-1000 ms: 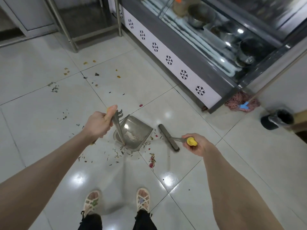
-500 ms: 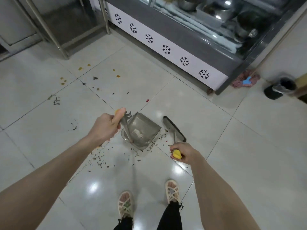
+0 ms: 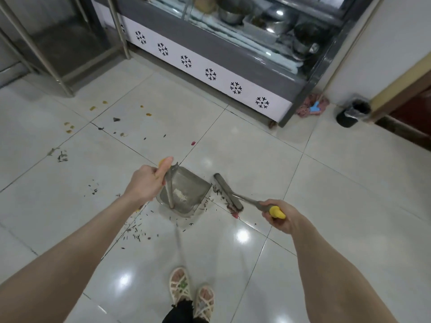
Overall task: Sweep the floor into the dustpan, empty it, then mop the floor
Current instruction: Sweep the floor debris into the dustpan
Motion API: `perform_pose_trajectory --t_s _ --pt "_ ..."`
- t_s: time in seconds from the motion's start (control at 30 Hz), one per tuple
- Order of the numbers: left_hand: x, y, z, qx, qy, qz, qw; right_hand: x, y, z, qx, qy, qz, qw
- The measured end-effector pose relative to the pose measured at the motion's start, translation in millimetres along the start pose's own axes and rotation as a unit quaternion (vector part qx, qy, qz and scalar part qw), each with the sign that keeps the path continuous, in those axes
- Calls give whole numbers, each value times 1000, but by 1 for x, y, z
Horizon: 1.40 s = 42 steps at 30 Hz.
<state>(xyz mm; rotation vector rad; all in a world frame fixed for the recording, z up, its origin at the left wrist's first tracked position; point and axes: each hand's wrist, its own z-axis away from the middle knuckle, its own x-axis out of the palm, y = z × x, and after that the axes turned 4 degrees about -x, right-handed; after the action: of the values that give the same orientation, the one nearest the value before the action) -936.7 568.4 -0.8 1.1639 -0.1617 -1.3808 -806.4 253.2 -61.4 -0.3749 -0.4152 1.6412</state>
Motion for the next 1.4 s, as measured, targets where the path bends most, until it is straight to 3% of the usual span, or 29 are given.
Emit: perform_pose_trajectory --t_s 0.5,0.83,1.03,1.4 --pt "50 0 32 15 12 1 1000 -67 40 -17 -38 81 -73 993" --pt "53 -11 38 -5 46 2 999 3 84 -11 10 -41 -35 998" --pt "41 -19 45 -11 44 -4 999 19 73 5 11 -63 -44 997" --pt "27 -25 52 15 24 -14 999 -28 60 41 -56 22 -113 992"
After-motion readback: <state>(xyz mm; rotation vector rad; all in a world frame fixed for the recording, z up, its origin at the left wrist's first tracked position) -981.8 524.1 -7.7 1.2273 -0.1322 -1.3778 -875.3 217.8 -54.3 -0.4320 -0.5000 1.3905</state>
